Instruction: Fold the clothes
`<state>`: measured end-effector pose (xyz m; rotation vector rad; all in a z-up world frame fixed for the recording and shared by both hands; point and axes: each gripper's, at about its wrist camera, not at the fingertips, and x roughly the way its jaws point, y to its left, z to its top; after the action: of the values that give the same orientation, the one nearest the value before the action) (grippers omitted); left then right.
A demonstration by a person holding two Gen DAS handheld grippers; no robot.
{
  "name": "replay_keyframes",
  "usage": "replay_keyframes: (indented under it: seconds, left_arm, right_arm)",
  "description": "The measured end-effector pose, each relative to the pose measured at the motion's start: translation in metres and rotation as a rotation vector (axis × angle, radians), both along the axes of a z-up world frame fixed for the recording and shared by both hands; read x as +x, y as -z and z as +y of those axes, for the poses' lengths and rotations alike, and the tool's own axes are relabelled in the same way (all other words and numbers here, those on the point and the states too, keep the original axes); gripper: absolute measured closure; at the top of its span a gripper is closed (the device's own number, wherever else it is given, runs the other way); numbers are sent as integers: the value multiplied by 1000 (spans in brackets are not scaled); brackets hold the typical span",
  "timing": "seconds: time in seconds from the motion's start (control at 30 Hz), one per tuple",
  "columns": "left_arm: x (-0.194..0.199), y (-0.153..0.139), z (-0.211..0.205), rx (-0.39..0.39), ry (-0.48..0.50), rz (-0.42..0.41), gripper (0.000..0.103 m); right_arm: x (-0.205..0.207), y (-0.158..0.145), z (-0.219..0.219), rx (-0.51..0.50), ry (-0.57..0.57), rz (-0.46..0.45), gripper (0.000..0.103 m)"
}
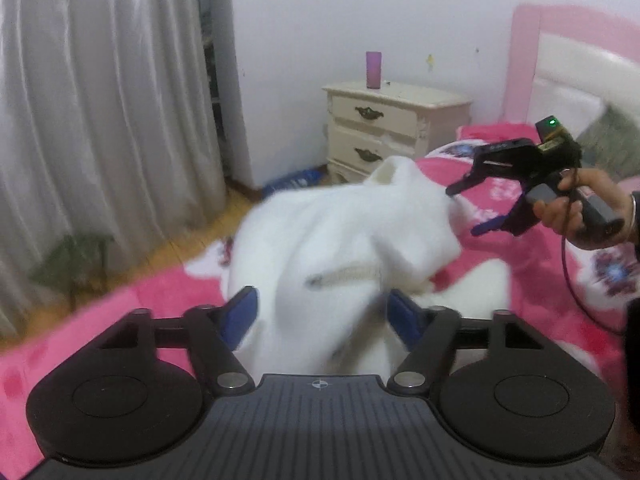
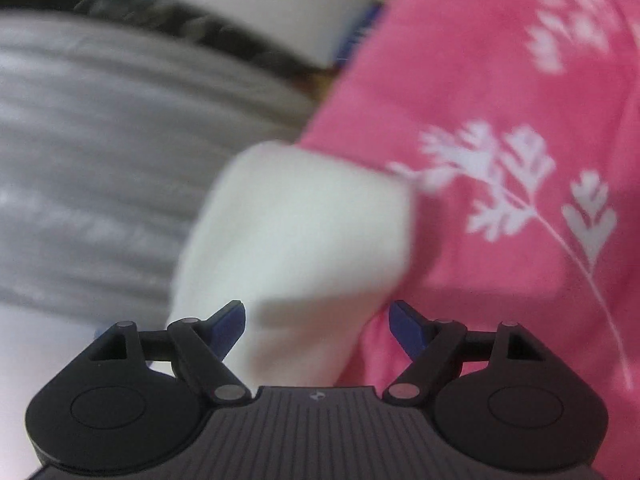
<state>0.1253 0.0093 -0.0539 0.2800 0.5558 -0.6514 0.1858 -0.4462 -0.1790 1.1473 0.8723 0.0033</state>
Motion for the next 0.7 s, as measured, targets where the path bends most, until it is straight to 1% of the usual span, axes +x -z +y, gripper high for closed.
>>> replay_keyframes:
  seconds: [0.03,0.07,0.1,0.13,0.2,0.27,0.3,0.37,0.43,0.5,0.6,0.67,0.7]
  left_arm:
    - [2,1,-5,4,-8,-10,53]
    - [4,2,-10,8,-15,-21,57]
    - [5,3,-14,11,-23,-30,63]
    - [6,2,-14,10,-32,-32,67]
    - [8,0,-11,2,-60,-13,69]
    - [10,-1,-4,-9,-65,31,69]
    - [9,-2,1,-17,-57,52,67]
    - [8,-6,10,-54,-46,97,61]
    - [9,-10,15,-96,-56,139,53]
    - [9,-17,21,-135,-85,166,48]
    - [5,-21,36,-194,-108,212,48]
    - [-3,-21,42,-185,-92,228,48]
    - [-8,-20,44,-173,-82,233,48]
  right_arm:
    - [6,2,-1,7,-1,-23,33]
    - [12,3,-1,9,-4,-48,56]
    - [20,-3,0,-9,-10,-73,84]
    - [25,-12,1,-26,-16,-103,87]
    - [35,-43,9,-60,-55,-208,89]
    - [46,-81,22,-92,-130,-321,89]
    - [53,-102,31,-111,-178,-376,89]
    - [66,-144,55,-151,-284,-483,89]
    - [76,-188,92,-191,-405,-583,89]
    - [86,-227,138,-201,-532,-666,89]
    - [93,-268,201,-175,-727,-762,90]
    - [98,-291,248,-147,-871,-813,90]
    - [97,-297,274,-142,-946,-830,90]
